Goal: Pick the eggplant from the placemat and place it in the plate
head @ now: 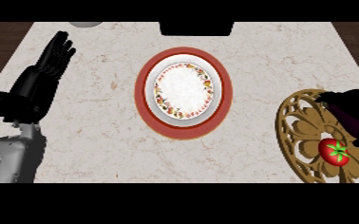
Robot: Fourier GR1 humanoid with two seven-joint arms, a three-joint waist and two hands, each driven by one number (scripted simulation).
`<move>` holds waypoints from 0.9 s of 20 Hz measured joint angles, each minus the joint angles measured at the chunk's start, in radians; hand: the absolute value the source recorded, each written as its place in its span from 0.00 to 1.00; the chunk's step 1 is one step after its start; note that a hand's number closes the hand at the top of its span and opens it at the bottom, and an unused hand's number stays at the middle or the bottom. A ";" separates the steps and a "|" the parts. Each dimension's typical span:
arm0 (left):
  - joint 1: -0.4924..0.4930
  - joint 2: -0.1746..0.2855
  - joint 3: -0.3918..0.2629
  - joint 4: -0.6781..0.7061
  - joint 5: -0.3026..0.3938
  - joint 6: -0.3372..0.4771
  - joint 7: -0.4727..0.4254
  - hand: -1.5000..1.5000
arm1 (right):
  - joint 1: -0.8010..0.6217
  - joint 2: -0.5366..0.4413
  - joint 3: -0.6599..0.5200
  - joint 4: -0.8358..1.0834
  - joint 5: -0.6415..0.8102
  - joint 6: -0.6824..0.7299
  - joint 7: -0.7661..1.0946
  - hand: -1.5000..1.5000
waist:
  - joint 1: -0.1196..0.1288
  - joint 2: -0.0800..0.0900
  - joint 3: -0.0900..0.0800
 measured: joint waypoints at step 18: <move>0.030 0.006 0.033 -0.026 -0.013 0.016 0.025 0.50 | 0.251 0.180 -0.324 -0.372 -0.203 -0.217 0.430 1.00 | -0.060 -0.012 0.004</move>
